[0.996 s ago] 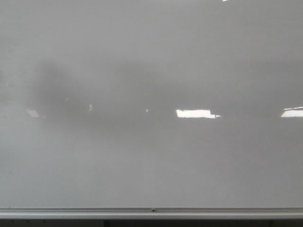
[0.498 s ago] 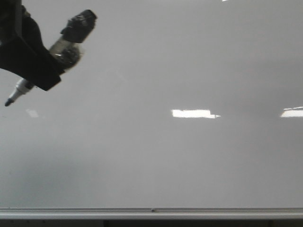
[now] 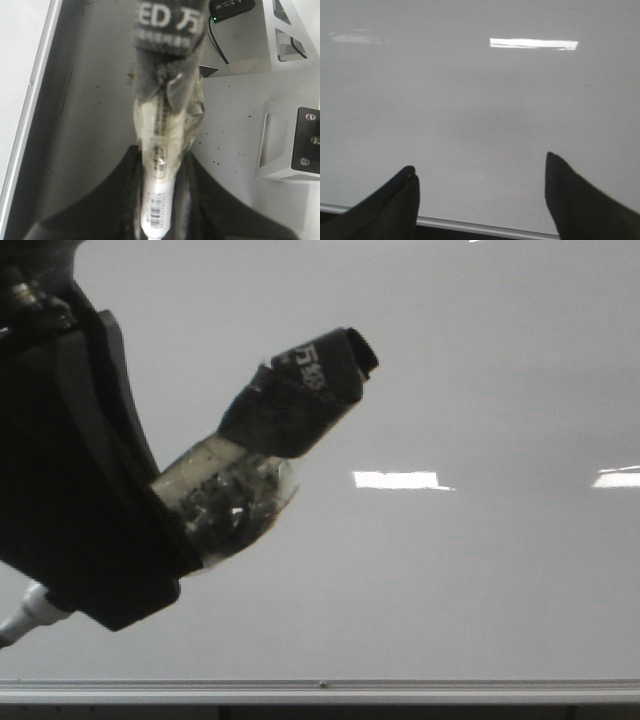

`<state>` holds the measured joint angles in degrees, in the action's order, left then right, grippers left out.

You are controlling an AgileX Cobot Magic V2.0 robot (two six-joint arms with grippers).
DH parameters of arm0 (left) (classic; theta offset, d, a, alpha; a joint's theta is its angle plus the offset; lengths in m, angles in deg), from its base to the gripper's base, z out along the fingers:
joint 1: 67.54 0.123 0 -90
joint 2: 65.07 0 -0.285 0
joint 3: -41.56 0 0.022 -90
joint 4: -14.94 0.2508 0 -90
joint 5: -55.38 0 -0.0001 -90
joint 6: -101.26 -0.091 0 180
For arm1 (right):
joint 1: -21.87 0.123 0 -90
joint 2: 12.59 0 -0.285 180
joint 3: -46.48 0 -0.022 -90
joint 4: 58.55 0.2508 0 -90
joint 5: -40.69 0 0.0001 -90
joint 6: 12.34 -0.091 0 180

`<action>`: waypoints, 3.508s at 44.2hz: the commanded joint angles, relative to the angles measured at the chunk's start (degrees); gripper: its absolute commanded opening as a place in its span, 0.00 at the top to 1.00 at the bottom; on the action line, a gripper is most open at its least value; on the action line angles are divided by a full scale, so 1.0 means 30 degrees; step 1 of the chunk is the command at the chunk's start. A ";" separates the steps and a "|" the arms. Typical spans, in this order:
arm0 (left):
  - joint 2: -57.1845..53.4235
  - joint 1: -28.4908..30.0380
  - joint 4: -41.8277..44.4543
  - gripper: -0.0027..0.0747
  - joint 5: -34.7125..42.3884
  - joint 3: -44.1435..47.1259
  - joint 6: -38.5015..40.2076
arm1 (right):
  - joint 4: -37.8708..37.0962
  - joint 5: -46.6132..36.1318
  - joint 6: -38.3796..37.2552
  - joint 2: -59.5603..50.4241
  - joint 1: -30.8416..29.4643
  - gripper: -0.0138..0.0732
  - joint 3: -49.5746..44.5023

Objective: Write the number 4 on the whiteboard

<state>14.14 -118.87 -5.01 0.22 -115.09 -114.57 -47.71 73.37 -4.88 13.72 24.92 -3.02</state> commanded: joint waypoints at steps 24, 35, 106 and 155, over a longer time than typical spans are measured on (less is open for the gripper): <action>-0.0575 -0.0114 -0.0754 0.99 0.2130 -0.0648 -0.2842 | 1.3904 0.6992 1.5800 0.9707 0.7093 0.21 0.6645; -0.0575 -0.0114 -0.0754 0.99 0.2999 -0.0648 -0.2842 | 1.4062 0.6422 1.6308 1.3517 0.9834 0.21 0.8184; -0.0780 -0.0114 -0.0723 0.22 0.4930 -0.0648 -0.1670 | 1.0131 0.5539 1.4937 1.6203 1.0358 0.91 0.8420; -0.1753 -0.0114 -0.0656 0.99 0.4701 -0.0648 -0.1670 | 0.9257 -0.2879 1.0024 1.1319 0.2110 0.91 0.6306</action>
<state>10.29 -118.87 -5.47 12.03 -115.21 -120.10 -21.81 70.20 25.49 44.63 31.60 11.07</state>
